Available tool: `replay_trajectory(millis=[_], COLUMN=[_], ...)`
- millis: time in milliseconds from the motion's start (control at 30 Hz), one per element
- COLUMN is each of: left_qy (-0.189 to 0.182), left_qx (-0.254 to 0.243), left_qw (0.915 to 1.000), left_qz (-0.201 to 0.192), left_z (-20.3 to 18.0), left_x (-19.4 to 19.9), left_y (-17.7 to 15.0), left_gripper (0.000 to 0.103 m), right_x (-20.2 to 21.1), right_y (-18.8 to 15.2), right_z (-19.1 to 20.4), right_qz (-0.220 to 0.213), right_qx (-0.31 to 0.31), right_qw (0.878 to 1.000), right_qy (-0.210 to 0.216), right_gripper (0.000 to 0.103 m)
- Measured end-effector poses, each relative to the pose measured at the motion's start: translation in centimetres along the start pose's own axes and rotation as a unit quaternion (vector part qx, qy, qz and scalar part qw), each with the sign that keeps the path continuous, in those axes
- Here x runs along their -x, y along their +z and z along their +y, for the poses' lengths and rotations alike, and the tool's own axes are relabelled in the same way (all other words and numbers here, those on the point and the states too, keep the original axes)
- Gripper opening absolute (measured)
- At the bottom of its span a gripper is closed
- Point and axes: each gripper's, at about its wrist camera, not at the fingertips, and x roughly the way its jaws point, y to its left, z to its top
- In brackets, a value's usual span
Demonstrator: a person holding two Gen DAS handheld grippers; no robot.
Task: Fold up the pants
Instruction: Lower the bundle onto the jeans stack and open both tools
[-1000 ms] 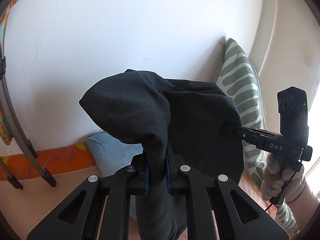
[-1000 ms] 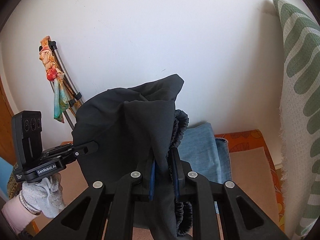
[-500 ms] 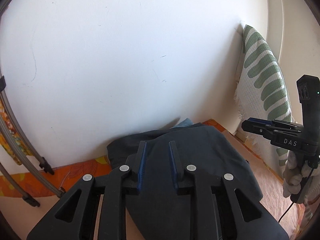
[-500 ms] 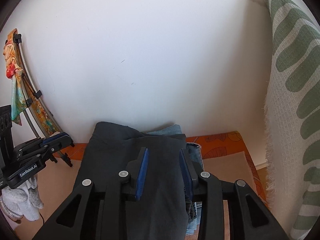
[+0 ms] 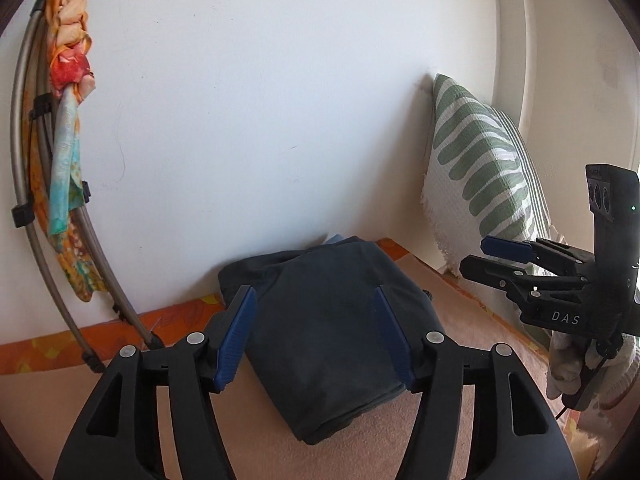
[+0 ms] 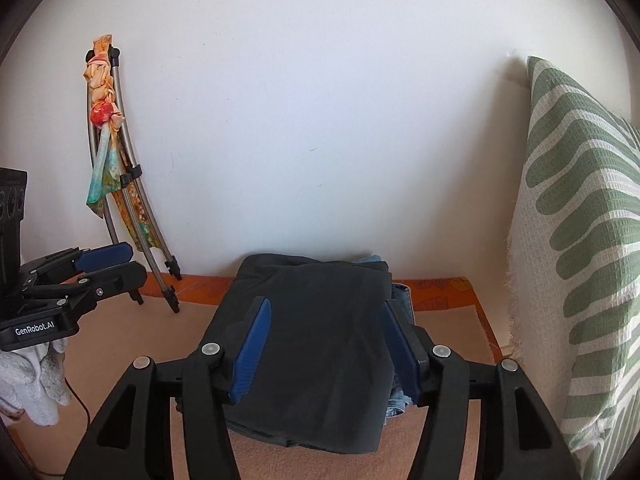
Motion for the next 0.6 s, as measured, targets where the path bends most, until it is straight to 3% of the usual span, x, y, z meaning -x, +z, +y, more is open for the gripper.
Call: replay_trajectory(millis=[267,467,600], left_qy=[0.001,0.004,0.009], left_qx=[-0.002,0.009,0.009], left_qw=[0.9999,0.9999,0.9998], left_qz=[-0.010,-0.012,-0.012], left_z=[-2.8,-4.0,-4.5], left_x=[7.9,12.7,15.3], left_y=[-1.8,-3.3,-4.5], left_gripper=[0.079,0.080,0.080], right_x=[7.9,12.7,15.7], right_y=[-1.8,-3.9,-5.5], right_z=[3.2,5.6,7.1], right_qz=[-0.027,-0.032,-0.036], right_qx=[-0.005,0.002,0.000], right_qw=[0.999,0.999,0.999], right_qy=[0.016,0.009,-0.002], right_gripper=[0.074,0.076,0.087])
